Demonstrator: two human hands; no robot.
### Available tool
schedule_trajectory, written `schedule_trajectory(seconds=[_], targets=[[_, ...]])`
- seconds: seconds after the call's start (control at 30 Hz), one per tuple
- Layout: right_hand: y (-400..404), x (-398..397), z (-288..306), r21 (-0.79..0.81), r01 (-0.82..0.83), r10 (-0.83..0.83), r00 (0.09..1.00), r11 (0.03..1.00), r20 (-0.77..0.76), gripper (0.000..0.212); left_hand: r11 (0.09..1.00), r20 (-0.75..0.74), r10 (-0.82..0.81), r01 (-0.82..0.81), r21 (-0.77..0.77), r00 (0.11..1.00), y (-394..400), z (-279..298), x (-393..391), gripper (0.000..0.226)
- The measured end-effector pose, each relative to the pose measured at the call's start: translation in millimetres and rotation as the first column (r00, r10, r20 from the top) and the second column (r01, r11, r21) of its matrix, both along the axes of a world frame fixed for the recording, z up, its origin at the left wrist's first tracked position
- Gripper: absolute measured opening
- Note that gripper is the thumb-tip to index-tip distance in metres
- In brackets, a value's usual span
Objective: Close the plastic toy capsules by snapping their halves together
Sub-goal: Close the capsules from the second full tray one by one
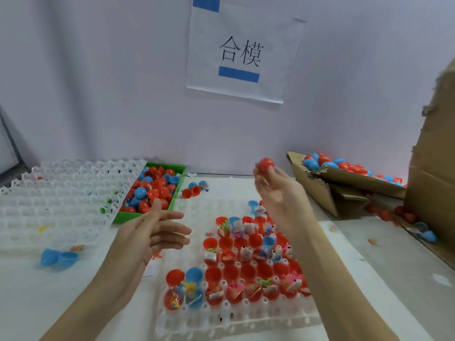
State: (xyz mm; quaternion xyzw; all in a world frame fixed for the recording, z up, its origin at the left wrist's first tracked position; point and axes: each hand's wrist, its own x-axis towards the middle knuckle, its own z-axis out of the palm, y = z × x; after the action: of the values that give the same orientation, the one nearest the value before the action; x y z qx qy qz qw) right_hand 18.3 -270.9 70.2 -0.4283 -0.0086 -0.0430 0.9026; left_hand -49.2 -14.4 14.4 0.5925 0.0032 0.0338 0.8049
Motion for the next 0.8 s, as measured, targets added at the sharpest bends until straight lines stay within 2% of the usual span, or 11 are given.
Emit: schedule_trajectory(seconds=[0.03, 0.07, 0.1, 0.13, 0.2, 0.27, 0.33, 0.43, 0.53, 0.67, 0.8], targets=[[-19.6, 11.9, 12.7, 0.257, 0.013, -0.012, 1.0, 0.966, -0.005, 0.025, 1.0, -0.014, 0.003, -0.003, -0.003, 1.0, 1.5, -1.2, 0.6, 0.057], [-37.1, 22.8, 24.1, 0.432, 0.052, -0.057, 0.998, 0.901, -0.001, 0.027, 1.0, -0.025, 0.002, -0.003, -0.003, 1.0, 2.1, -2.0, 0.6, 0.056], [-50.9, 31.8, 33.2, 0.526, 0.088, -0.104, 0.995, 0.846, 0.001, 0.032, 1.0, -0.03, 0.001, -0.001, 0.001, 1.0, 2.6, -2.7, 0.9, 0.055], [-60.6, 38.0, 37.9, 0.54, 0.11, -0.128, 0.992, 0.835, -0.003, 0.038, 1.0, -0.032, -0.001, 0.001, 0.006, 0.999, 3.0, -2.9, 1.2, 0.054], [-65.7, 43.6, 35.8, 0.397, 0.128, -0.11, 0.992, 0.909, -0.068, 0.043, 1.0, -0.028, -0.009, 0.01, 0.014, 1.0, 4.2, -2.4, 1.7, 0.054], [-55.0, 35.5, 23.2, 0.046, 0.062, -0.059, 0.996, 0.997, -0.063, 0.041, 1.0, -0.021, -0.015, 0.015, 0.012, 1.0, 5.0, -1.8, 2.7, 0.055], [-41.7, 23.2, 6.9, -0.331, 0.046, -0.041, 0.999, 0.943, 0.023, 0.035, 1.0, -0.015, -0.015, 0.016, 0.015, 1.0, 5.4, -0.9, 2.9, 0.055], [-17.5, -2.5, -8.5, -0.654, 0.143, -0.1, 0.99, 0.743, 0.102, 0.02, 0.999, 0.004, -0.006, 0.006, 0.048, 1.0, 6.1, 0.1, 0.8, 0.048], [2.1, -17.0, -17.0, -0.88, 0.22, -0.042, 0.974, 0.421, 0.224, 0.019, 0.996, 0.031, 0.006, -0.008, 0.084, 0.999, 6.2, -0.4, -2.0, 0.04], [19.5, -14.7, -28.8, -0.976, 0.218, 0.164, 0.963, -0.004, 0.214, 0.019, 0.993, 0.034, 0.02, -0.024, 0.114, 0.999, 4.9, -1.5, -1.9, 0.038], [30.6, 8.1, -30.8, -0.961, 0.118, 0.156, 0.984, -0.249, 0.081, 0.029, 0.991, 0.012, 0.026, -0.028, 0.131, 1.0, 6.0, -1.8, -1.8, 0.038]])
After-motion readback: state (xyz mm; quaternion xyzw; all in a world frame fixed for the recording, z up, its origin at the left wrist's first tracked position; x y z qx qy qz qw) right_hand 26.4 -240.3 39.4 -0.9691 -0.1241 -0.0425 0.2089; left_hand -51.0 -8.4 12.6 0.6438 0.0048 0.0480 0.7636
